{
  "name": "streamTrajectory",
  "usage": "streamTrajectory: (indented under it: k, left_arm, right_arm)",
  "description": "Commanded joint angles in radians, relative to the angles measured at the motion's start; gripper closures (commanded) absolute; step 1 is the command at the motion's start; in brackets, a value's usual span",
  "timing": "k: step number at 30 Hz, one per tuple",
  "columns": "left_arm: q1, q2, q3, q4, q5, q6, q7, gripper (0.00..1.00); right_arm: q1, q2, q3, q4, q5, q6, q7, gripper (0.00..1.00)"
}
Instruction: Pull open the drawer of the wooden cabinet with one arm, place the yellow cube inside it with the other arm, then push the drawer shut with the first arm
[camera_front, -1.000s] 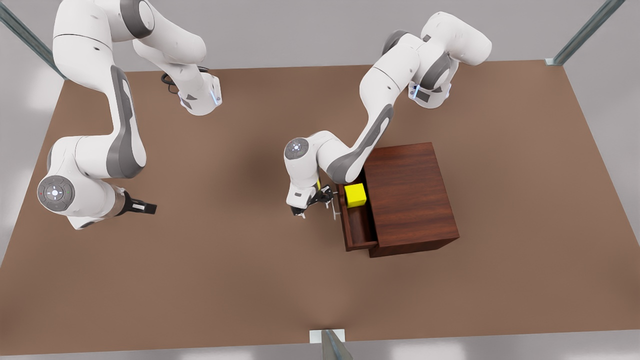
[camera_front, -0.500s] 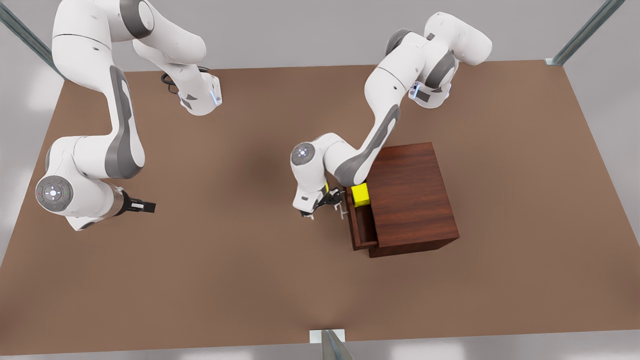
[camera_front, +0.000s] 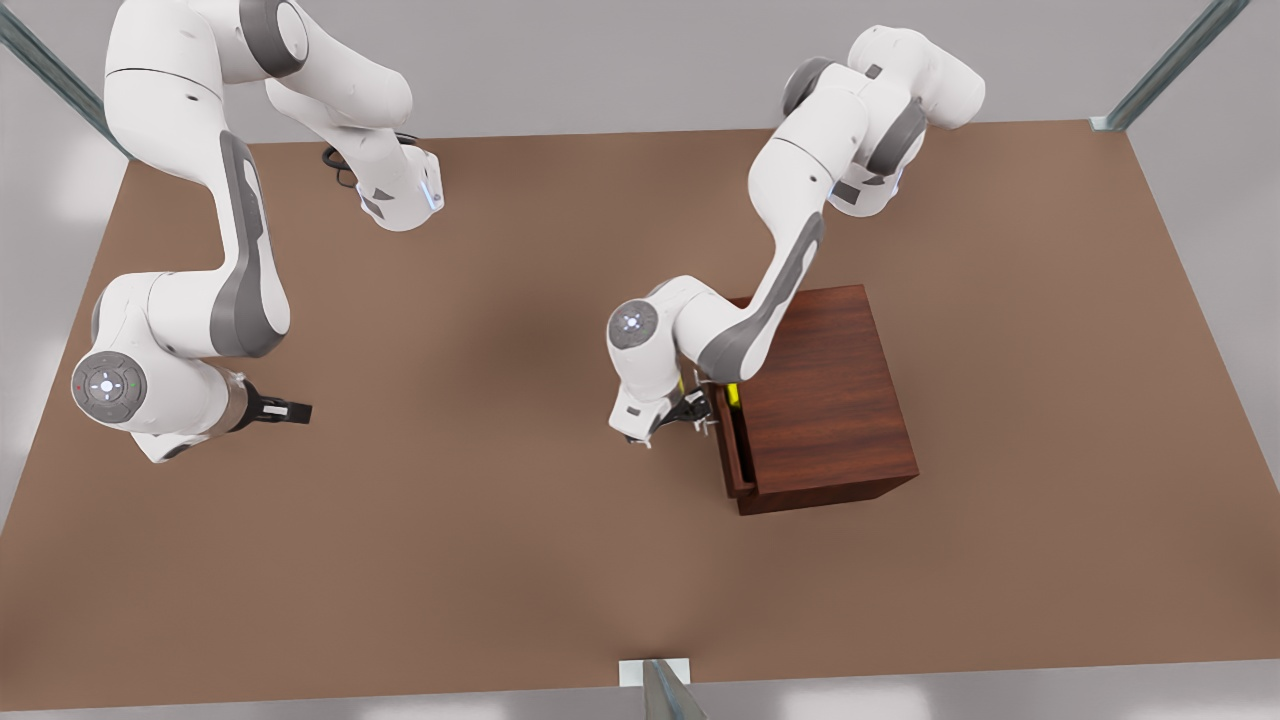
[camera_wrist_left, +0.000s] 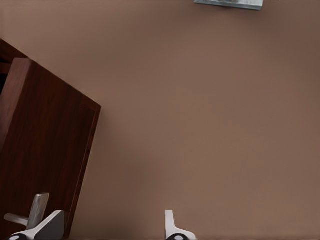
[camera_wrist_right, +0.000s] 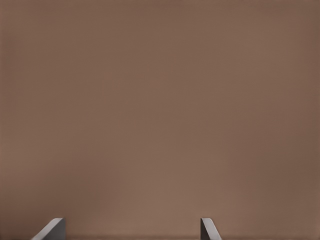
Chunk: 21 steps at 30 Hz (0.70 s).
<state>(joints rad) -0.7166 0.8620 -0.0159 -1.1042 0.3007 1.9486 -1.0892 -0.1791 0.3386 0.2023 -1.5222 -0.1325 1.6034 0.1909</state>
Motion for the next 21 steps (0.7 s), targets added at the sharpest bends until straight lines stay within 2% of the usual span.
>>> streamTrajectory:
  k: [1,14,15,17,18,19,20,21]
  left_arm:
    - [0.011,-0.011,0.001,-0.014,0.0,-0.014,0.178,0.0]
    - [0.039,-0.024,0.002,-0.026,0.002,-0.056,0.215,0.0]
    - [0.04,-0.083,0.004,-0.02,-0.047,-0.103,0.193,0.0]
    - [0.147,-0.294,0.001,-0.009,-0.163,-0.293,0.256,0.0]
    - [0.215,-0.374,0.004,-0.008,-0.169,-0.413,0.533,0.0]
    - [0.328,-0.422,0.004,-0.009,-0.192,-0.486,0.768,0.0]
    - [0.518,-0.44,0.004,-0.008,-0.291,-0.588,1.063,0.0]
    - [0.621,-0.477,0.004,-0.02,-0.324,-0.64,1.161,0.0]
  right_arm:
    - [0.0,-0.001,0.0,0.0,0.001,0.0,-0.021,0.0]
    - [0.001,-0.001,0.0,0.0,0.001,0.0,-0.019,0.0]
    - [0.001,-0.001,0.0,0.0,0.001,0.0,-0.021,0.0]
    - [0.001,-0.001,0.0,0.0,0.001,0.0,-0.021,0.0]
    - [0.001,-0.001,0.0,0.0,0.001,0.0,-0.019,0.0]
    - [0.001,-0.001,0.0,0.0,-0.001,0.0,-0.019,0.0]
    - [0.001,-0.001,0.0,0.0,0.001,0.0,-0.019,0.0]
    - [0.001,-0.001,0.0,0.0,0.001,0.0,-0.019,0.0]
